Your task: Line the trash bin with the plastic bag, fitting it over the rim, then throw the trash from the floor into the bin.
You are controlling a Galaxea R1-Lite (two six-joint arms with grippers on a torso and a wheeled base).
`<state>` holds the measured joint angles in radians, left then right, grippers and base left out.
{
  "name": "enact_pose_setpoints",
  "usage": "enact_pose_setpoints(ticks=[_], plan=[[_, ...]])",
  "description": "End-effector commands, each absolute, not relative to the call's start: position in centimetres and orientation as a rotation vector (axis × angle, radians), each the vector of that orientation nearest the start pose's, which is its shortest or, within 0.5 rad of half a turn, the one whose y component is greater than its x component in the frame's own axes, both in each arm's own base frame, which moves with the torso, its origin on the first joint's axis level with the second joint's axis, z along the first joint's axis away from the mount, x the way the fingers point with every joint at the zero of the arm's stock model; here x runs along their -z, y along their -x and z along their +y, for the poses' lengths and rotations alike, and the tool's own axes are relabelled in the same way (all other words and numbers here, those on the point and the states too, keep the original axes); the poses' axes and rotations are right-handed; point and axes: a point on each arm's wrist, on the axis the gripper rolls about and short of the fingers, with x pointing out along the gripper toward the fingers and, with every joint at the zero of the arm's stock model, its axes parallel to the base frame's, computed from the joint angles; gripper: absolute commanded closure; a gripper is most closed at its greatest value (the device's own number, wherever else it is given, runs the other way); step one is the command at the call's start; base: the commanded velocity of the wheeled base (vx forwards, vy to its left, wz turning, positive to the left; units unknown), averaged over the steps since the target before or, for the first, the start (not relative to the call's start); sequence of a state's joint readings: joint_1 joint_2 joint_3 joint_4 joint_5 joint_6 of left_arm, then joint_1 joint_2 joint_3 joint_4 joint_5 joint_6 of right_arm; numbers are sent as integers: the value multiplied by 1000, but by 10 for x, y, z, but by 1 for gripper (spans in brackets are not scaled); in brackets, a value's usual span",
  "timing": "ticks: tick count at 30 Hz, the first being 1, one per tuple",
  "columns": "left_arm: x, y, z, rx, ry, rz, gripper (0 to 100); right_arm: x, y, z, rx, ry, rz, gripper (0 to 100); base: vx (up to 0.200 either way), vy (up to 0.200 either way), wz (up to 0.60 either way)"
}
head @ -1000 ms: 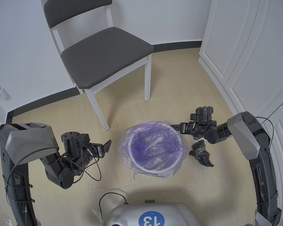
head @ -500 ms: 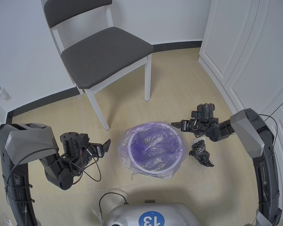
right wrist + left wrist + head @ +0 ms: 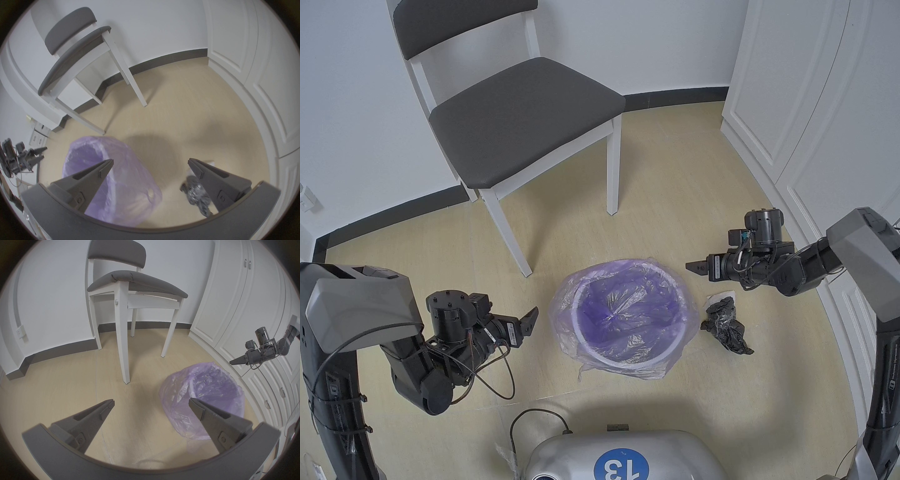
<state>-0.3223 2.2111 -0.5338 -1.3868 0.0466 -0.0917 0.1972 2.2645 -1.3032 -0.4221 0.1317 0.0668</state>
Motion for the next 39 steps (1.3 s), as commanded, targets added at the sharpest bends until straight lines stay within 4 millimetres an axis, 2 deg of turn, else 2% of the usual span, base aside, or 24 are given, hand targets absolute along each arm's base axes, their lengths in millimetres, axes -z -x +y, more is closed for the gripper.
enact_pose_setpoints(ticks=[1, 6, 10, 12, 15, 18, 23, 26, 35, 39], plan=[[-10, -315, -112, 308, 25, 361, 0, -110, -386, 60, -162, 50, 538, 0, 0, 0, 0], [22, -328, -115, 334, 24, 414, 0, -115, -349, 41, -87, 49, 561, 0, 0, 0, 0], [36, -340, -119, 391, 38, 425, 0, -120, -333, 34, -71, 44, 511, 0, 0, 0, 0], [45, -356, -124, 391, 40, 404, 0, -122, -329, 29, -58, 39, 488, 0, 0, 0, 0], [52, -376, -130, 388, 42, 389, 0, -121, -327, 26, -52, 37, 484, 0, 0, 0, 0], [52, -408, -139, 377, 34, 440, 0, -118, -325, 26, -52, 44, 488, 0, 0, 0, 0], [58, -438, -140, 356, 15, 488, 0, -118, -326, 26, -55, 49, 483, 0, 0, 0, 0], [69, -441, -137, 365, -24, 542, 0, -115, -327, 26, -58, 54, 494, 0, 0, 0, 0], [63, -457, -136, 363, -38, 579, 0, -101, -339, 31, -75, 86, 454, 0, 0, 0, 0], [66, -461, -139, 355, -42, 586, 0, -87, -354, 35, -74, 82, 364, 0, 0, 0, 0]])
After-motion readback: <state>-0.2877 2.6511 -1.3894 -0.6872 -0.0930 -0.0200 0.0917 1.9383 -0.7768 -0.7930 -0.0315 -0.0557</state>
